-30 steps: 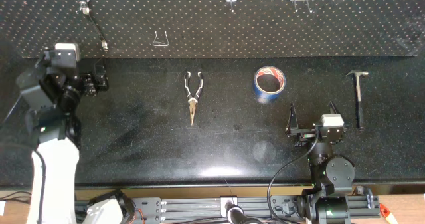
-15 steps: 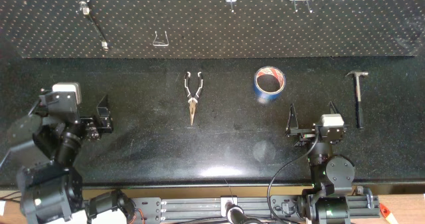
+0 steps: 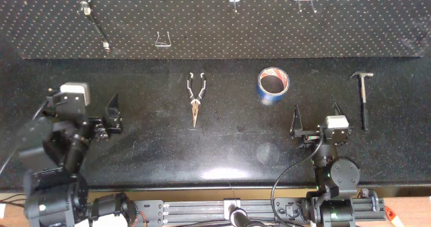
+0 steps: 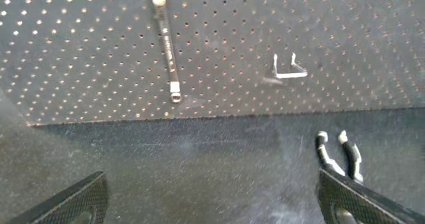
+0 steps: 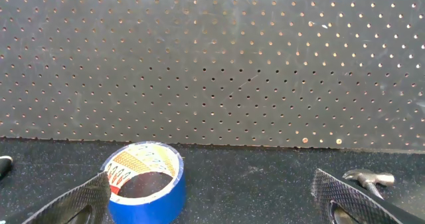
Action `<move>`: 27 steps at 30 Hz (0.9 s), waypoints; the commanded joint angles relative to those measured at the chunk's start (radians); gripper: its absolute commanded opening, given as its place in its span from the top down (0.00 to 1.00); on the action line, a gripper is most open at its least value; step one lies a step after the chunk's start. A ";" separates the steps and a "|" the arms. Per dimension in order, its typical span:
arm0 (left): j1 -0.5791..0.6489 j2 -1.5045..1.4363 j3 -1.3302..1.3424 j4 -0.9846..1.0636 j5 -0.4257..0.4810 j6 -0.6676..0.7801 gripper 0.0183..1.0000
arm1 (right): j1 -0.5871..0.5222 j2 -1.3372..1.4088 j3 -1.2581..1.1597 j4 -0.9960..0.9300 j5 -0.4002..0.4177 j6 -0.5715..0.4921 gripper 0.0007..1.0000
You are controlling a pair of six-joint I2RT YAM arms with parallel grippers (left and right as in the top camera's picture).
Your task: Place Tools Onto Pegboard
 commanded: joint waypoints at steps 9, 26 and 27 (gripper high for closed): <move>-0.835 0.351 0.024 0.056 -0.606 -0.675 0.00 | 0.005 -0.006 -0.004 -0.003 -0.002 -0.003 0.02; -0.798 0.835 0.332 -0.316 -0.209 -0.893 0.00 | 0.005 -0.006 -0.004 -0.003 -0.002 -0.003 0.02; -0.798 0.864 0.335 -0.317 -0.214 -0.893 0.00 | 0.005 -0.006 -0.004 -0.003 -0.002 -0.003 0.02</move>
